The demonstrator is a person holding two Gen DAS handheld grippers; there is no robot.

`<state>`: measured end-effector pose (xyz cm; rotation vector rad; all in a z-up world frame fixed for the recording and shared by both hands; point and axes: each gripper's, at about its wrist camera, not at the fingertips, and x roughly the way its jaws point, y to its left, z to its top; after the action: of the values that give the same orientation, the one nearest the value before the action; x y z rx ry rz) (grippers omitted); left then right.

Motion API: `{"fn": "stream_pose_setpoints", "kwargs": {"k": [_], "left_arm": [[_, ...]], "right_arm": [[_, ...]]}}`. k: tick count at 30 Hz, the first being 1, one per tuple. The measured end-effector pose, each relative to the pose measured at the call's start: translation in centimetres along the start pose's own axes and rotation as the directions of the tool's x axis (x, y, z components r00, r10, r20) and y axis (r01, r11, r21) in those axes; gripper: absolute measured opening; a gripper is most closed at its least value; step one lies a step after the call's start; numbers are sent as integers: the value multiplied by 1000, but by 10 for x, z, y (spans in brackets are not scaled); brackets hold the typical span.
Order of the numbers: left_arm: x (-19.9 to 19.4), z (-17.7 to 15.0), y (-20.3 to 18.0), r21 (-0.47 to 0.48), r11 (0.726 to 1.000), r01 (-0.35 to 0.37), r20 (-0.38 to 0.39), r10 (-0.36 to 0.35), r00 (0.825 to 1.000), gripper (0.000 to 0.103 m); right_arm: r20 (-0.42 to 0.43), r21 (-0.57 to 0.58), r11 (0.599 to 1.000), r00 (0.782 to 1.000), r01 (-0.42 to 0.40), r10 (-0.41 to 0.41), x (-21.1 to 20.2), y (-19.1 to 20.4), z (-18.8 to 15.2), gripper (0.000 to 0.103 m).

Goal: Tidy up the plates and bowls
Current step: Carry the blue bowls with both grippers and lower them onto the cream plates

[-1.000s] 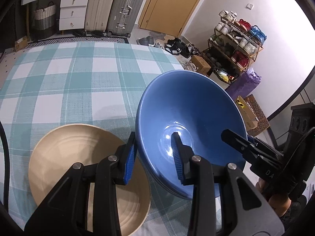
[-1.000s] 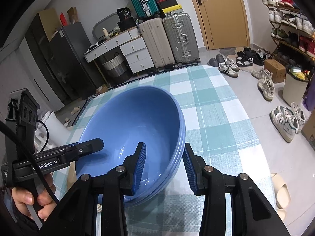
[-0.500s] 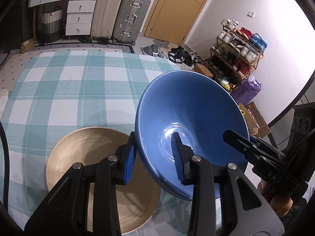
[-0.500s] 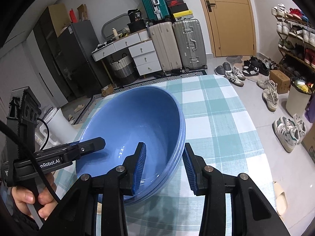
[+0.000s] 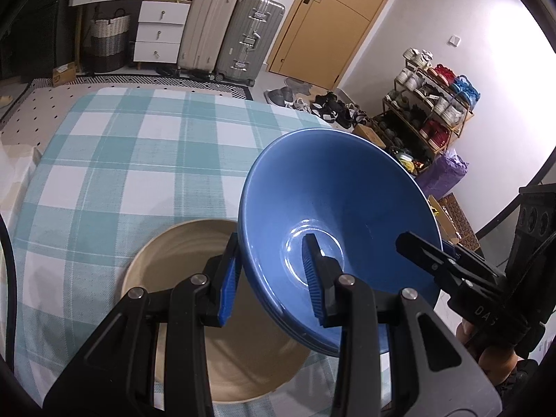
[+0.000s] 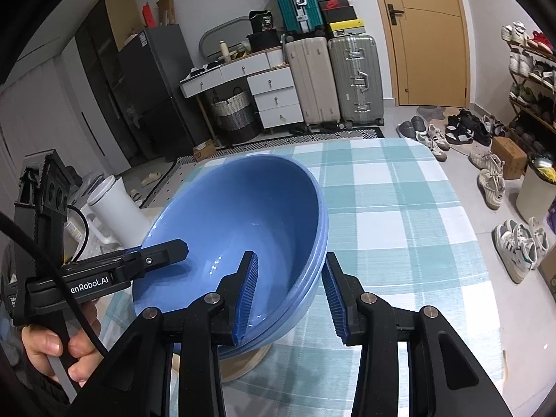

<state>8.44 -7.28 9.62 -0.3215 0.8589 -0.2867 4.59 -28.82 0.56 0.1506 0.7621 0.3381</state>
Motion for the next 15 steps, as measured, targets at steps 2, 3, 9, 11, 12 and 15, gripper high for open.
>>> {"fn": "stream_pose_setpoints", "kwargs": {"k": [2,3,9,11,12,15], "left_arm": [[-2,-1,4,-5,1000,-4,1,4,1000,31],[-4,-1,7,-8,1000,-6,1,6,1000,31],[-15,-6,23,-20,999,-32,2,32,999,31],[-20,-9,29,-26,999,-45,1,45,999,31],[-21,-10,32,-31,998,-49,1,49,999,31],[-21,-12,41,-42,997,-61,-3,61,998,31]], "right_arm": [[-3,-6,1000,1000,-4,4,2,5,0,40],[-8,-8,1000,1000,-7,7,4,7,0,40],[-27,-22,999,999,-26,26,16,20,-3,40],[-35,-28,999,999,-35,34,21,25,-4,40],[-40,-31,999,999,-37,36,24,28,-4,40],[-53,-37,998,998,-45,43,32,34,-6,40]]}}
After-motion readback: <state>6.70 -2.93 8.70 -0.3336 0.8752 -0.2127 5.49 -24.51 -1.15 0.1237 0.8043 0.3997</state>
